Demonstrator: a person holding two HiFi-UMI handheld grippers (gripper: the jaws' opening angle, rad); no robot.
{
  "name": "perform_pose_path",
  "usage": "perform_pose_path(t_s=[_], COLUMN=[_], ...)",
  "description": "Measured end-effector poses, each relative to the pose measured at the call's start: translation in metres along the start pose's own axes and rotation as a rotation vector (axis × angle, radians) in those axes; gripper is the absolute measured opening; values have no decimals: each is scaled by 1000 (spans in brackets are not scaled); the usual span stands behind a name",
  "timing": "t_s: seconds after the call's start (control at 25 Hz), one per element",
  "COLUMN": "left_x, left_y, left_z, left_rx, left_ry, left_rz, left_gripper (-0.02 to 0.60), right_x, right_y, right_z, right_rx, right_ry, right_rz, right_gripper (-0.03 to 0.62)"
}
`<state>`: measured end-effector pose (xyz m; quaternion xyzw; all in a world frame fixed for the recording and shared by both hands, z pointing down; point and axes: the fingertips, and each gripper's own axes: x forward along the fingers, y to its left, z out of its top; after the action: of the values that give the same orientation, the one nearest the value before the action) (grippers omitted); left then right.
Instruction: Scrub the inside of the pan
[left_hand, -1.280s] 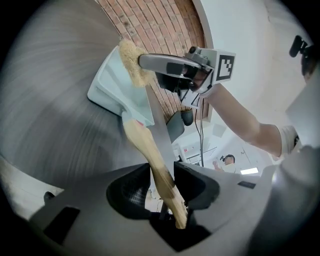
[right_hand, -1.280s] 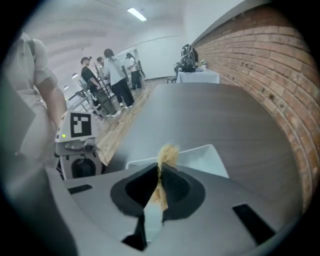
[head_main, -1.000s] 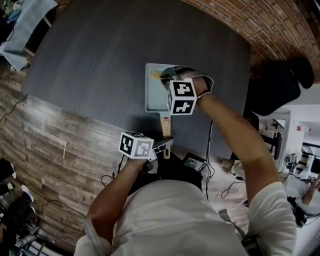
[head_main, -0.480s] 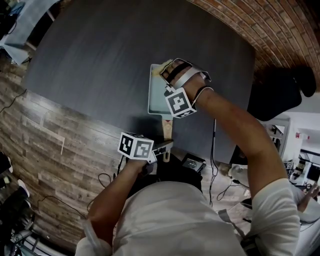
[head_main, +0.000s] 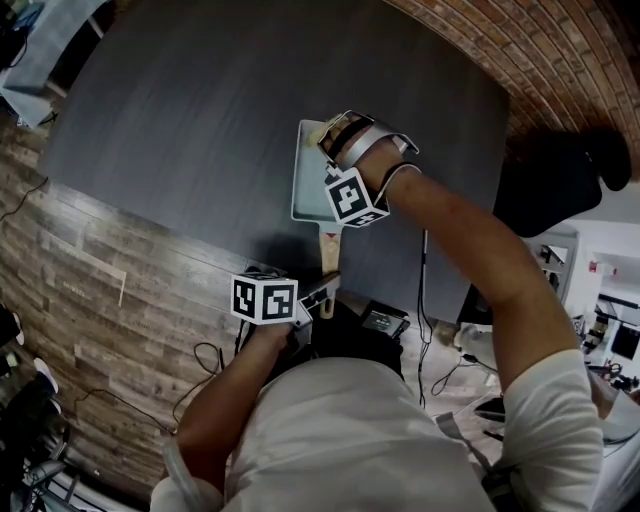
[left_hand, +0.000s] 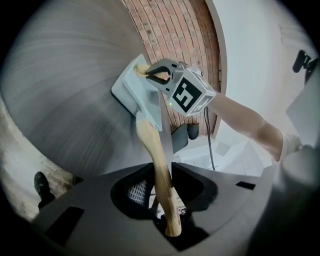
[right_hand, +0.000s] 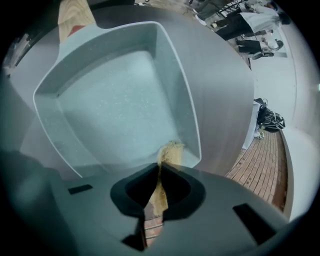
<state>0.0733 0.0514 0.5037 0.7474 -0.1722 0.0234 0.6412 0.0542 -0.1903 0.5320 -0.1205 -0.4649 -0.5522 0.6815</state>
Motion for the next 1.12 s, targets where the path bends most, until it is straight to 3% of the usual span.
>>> perform_pose_path(t_s=[0.44,1.12], left_x=[-5,-10], left_y=[4,7], left_z=[5,10], left_rx=[-55,-46], left_ry=[-114,-191], left_rz=[44,95], left_gripper=[112,112], right_x=[-5,-15], right_y=[64,71], right_z=[-21,-14], right_rx=[87,317], right_ry=[45,16], right_rz=[295,398], right_gripper=[32,32])
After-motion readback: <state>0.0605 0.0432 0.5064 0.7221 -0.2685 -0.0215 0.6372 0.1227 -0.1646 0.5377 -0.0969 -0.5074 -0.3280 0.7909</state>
